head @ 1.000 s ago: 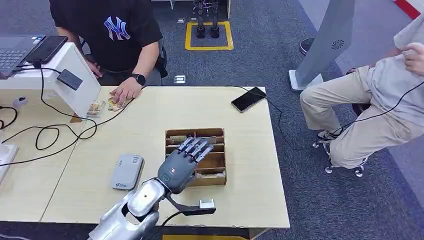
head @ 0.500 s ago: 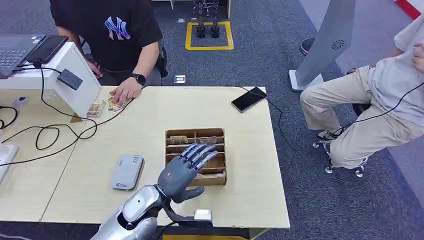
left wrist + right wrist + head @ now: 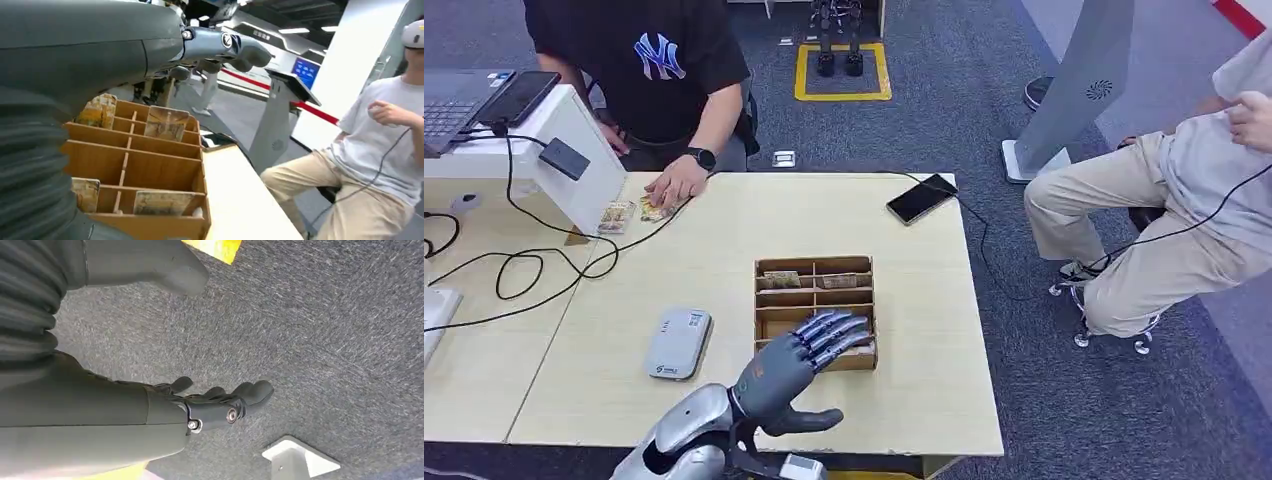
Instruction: Pass the card to the sensor for recognition and then transmit it.
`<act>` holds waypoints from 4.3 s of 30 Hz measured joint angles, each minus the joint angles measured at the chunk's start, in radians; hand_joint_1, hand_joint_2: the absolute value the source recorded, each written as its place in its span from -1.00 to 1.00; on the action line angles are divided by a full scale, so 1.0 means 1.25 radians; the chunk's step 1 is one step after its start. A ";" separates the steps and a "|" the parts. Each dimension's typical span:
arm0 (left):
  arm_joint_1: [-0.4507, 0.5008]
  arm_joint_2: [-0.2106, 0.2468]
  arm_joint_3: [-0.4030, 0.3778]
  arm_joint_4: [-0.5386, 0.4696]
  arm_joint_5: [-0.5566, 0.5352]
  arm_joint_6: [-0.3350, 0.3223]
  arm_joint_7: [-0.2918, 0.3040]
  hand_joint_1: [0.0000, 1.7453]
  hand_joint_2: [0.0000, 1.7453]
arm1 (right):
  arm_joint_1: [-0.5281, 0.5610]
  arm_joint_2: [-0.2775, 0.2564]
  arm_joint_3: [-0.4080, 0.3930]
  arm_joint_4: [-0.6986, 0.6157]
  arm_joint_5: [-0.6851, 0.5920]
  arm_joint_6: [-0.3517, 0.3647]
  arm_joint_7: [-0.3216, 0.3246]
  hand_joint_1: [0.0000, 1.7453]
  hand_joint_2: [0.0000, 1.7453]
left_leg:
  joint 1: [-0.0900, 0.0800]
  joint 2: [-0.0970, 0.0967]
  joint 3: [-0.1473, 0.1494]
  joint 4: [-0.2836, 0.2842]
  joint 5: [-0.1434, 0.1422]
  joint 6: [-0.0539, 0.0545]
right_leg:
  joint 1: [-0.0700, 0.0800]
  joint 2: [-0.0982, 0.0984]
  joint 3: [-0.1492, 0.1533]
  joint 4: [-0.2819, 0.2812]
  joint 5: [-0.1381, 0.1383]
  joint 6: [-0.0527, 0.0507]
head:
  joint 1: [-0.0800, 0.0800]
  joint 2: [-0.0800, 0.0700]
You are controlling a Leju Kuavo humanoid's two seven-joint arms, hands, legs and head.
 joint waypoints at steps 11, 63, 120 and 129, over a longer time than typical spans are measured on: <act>-0.036 0.010 0.000 0.047 -0.153 0.010 0.129 -1.00 1.00 | 0.000 0.000 -0.001 0.001 0.012 0.000 0.005 -1.00 1.00 | 0.000 0.000 0.000 0.000 0.000 0.000 | 0.000 0.000 0.000 0.000 0.000 0.000 | 0.000 0.000; -0.080 0.015 -0.015 0.063 -0.243 0.032 0.162 -1.00 1.00 | 0.000 0.005 -0.001 -0.024 0.019 0.000 0.028 -1.00 1.00 | 0.000 0.000 0.000 0.000 0.000 0.000 | 0.000 0.000 -0.001 0.000 0.000 0.000 | 0.000 0.000; -0.104 -0.050 -0.051 0.118 -0.396 -0.011 0.379 -1.00 1.00 | 0.010 0.007 -0.001 -0.050 0.011 0.000 0.074 -1.00 1.00 | 0.000 0.000 -0.001 0.000 0.000 0.000 | 0.000 0.000 -0.001 0.000 0.000 0.000 | 0.000 0.000; -0.104 -0.050 -0.051 0.118 -0.425 -0.017 0.425 -1.00 1.00 | 0.014 0.007 -0.001 -0.057 0.011 0.000 0.077 -1.00 1.00 | 0.000 0.000 -0.001 0.000 0.000 0.000 | 0.000 0.000 -0.001 0.000 0.000 0.000 | 0.000 0.000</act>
